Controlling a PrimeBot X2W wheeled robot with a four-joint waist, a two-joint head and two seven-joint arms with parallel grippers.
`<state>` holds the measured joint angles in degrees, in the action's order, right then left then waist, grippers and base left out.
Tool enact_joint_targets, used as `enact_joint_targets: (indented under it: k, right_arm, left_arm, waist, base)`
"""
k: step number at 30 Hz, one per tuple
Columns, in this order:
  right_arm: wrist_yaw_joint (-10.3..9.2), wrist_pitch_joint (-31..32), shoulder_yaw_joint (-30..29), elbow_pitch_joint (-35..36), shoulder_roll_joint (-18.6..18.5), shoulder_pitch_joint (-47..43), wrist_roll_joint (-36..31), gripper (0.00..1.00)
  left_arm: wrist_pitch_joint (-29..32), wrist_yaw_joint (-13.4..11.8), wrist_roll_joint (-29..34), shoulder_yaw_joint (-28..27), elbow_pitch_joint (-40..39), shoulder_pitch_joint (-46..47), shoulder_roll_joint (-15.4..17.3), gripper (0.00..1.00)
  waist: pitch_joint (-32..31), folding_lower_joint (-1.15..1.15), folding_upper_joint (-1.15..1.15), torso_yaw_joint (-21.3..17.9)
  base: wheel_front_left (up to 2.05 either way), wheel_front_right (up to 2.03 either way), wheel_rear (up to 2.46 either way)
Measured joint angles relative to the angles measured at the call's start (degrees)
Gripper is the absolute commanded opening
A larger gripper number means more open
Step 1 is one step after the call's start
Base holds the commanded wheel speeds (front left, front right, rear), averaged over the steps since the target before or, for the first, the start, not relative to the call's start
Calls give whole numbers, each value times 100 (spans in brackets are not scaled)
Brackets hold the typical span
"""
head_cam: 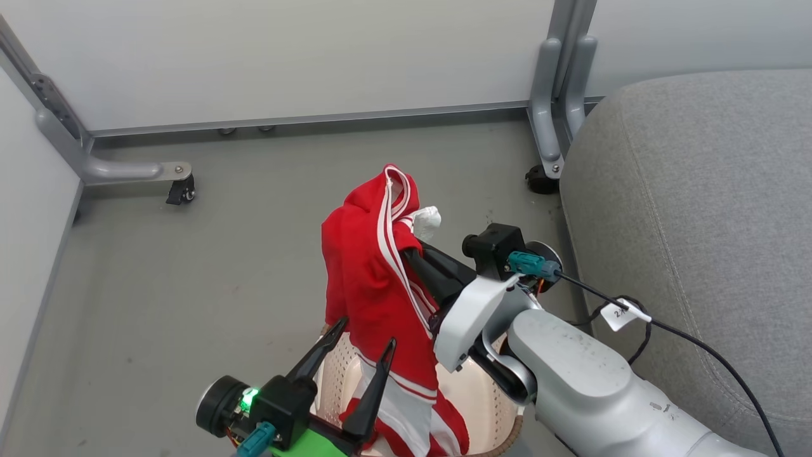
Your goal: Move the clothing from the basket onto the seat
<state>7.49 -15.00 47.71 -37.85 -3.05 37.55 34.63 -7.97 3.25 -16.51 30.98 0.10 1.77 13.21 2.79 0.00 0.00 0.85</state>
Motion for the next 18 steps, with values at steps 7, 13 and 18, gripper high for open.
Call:
enact_joint_targets:
  k: [7,13,18]
  right_arm:
    - [0,-1,-77,29,-47,-9,-54,0]
    - [0,-3,-223,92,-81,-7,-135,0]
    - [0,-4,-443,199,-120,10,-225,0]
  left_arm:
    - [-19,-74,-10,-52,22,8,27,100]
    - [-54,-97,-16,-86,-11,69,54,100]
    - [-40,-120,-16,-105,-35,196,92,100]
  waist:
    - [37,0,0,-152]
    - [90,0,0,-470]
    - [178,0,0,-948]
  base:
    - [0,0,0]
    - [0,0,0]
    - [0,0,0]
